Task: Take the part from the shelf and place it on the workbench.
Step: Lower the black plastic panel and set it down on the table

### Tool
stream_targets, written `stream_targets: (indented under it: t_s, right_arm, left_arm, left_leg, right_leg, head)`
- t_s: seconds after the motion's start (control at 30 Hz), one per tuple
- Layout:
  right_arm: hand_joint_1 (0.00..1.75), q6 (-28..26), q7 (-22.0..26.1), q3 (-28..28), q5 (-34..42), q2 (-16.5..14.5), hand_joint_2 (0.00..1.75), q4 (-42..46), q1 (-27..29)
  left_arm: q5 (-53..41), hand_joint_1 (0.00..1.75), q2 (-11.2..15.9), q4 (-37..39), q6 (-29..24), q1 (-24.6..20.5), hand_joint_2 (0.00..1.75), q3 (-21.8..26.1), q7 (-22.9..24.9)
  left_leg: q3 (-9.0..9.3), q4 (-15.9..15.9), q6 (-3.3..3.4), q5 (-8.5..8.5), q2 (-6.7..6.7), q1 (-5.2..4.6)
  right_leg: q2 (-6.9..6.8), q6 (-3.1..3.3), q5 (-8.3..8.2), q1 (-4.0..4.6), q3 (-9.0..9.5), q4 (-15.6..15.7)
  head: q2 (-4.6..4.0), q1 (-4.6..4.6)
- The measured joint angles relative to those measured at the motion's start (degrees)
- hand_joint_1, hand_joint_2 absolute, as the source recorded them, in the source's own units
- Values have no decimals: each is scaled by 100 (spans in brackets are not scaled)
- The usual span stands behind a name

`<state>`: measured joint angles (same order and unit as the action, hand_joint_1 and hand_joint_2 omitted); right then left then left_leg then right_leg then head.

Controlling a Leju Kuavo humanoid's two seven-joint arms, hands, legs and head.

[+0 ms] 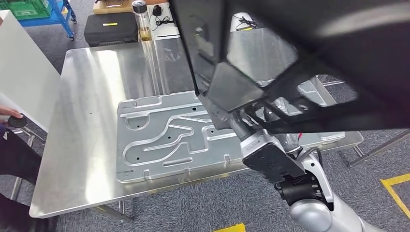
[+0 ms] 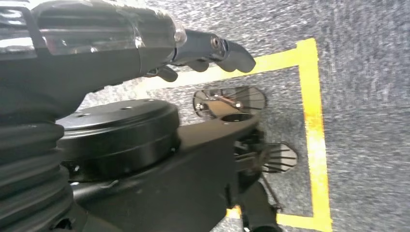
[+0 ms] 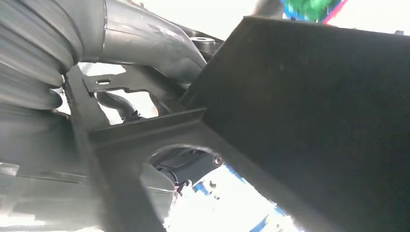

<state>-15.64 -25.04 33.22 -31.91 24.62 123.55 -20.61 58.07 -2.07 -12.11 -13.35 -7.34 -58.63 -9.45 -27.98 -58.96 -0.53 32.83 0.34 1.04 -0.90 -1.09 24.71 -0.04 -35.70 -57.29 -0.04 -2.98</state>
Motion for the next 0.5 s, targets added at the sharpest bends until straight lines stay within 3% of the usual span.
stream_targets:
  t_s: [0.1,0.17,0.23,0.27,0.3,0.33,0.43,0.5]
  right_arm:
    - [175,91,-29,105,78,20,175,-62,-160]
    - [175,102,-40,160,97,37,175,-95,-212]
    - [175,106,-50,209,120,46,175,-131,-241]
    - [175,117,-61,234,163,46,175,-150,-251]
    - [175,139,-75,261,261,46,175,-170,-266]
    - [175,167,-96,291,442,48,175,-191,-297]
    - [175,214,-137,384,1359,67,175,-263,-452]
    - [175,201,-134,433,2026,91,175,-337,-528]
  left_arm:
    - [-6,0,-2,1,3,12,175,1,-4]
    - [-6,0,-4,2,4,19,175,1,-4]
    - [-6,0,-3,3,5,24,175,1,-4]
    - [-6,0,-3,4,7,31,175,1,-4]
    - [-6,0,-2,5,9,37,175,1,-5]
    - [-7,0,-1,7,13,40,175,1,-7]
    - [-17,0,-20,10,31,29,175,1,-7]
    - [-34,0,-45,11,51,17,175,1,3]
  left_leg:
    - [-25,89,159,-12,-14,-7]
    - [-84,95,236,-87,-10,-3]
    - [-150,90,269,-140,-5,-23]
    - [-175,89,275,-158,0,-38]
    - [-193,87,279,-172,6,-55]
    - [-202,86,279,-181,15,-77]
    - [-225,85,267,-195,54,-126]
    - [-278,86,225,-219,74,-112]
  right_leg:
    - [-2,-97,-10,-22,-62,-66]
    - [18,-157,292,-43,-218,-452]
    - [31,-194,728,-49,-452,-1194]
    - [33,-193,845,-48,-518,-1480]
    - [36,-176,862,-45,-511,-1595]
    - [40,-142,763,-39,-407,-1476]
    - [87,50,292,21,136,-459]
    - [108,128,213,68,256,-152]
  head:
    - [0,-24]
    - [0,-69]
    - [0,-139]
    - [0,-170]
    - [0,-200]
    - [0,-231]
    - [0,-248]
    - [0,-226]
